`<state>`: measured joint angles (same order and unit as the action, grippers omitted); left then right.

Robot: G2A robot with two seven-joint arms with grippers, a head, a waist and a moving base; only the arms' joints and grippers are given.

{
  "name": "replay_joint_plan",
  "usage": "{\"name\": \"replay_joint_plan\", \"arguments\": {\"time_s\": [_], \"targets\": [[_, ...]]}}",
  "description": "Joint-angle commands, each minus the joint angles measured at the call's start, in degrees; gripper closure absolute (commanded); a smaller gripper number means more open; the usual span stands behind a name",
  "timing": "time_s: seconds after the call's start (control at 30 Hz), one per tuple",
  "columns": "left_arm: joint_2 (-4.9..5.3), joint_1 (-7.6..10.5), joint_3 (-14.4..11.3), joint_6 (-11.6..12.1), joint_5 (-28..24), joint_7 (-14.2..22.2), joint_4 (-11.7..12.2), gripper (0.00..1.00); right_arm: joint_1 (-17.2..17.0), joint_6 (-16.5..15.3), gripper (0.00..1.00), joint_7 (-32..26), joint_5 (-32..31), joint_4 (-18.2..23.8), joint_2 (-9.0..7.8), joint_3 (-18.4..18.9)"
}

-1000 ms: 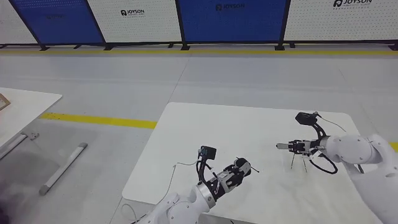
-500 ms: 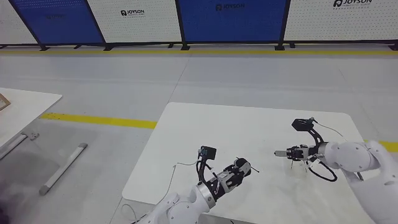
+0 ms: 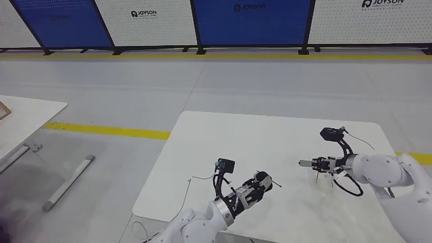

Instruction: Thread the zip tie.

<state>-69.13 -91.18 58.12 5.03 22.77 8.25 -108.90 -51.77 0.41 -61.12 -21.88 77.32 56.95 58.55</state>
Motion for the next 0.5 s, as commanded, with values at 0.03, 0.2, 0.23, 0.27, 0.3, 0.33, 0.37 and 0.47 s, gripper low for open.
{"name": "replay_joint_plan", "arguments": {"time_s": [0.03,0.2,0.23,0.27,0.3,0.33,0.37,0.47], "targets": [[0.00,0.00,0.0,0.0,0.0,0.0,0.0,1.00,-0.4,4.1,0.00,-0.8,-1.3,1.4,-0.35,1.2],[0.00,0.00,0.0,0.0,0.0,0.0,0.0,1.00,-1.3,9.4,0.00,-1.4,-5.3,4.4,-0.52,0.7],[0.00,0.00,0.0,0.0,0.0,0.0,0.0,1.00,-1.3,9.4,0.00,-1.4,-5.3,4.4,-0.52,0.7],[0.00,0.00,0.0,0.0,0.0,0.0,0.0,1.00,-1.3,9.4,0.00,-1.4,-5.3,4.4,-0.52,0.7],[0.00,0.00,0.0,0.0,0.0,0.0,0.0,1.00,-1.3,9.4,0.00,-1.4,-5.3,4.4,-0.52,0.7],[0.00,0.00,0.0,0.0,0.0,0.0,0.0,1.00,-1.3,9.4,0.00,-1.4,-5.3,4.4,-0.52,0.7],[0.00,0.00,0.0,0.0,0.0,0.0,0.0,1.00,-1.3,9.4,0.00,-1.4,-5.3,4.4,-0.52,0.7],[0.00,0.00,0.0,0.0,0.0,0.0,0.0,1.00,-1.9,8.6,0.00,-0.3,-6.1,4.8,-0.49,0.3]]}}
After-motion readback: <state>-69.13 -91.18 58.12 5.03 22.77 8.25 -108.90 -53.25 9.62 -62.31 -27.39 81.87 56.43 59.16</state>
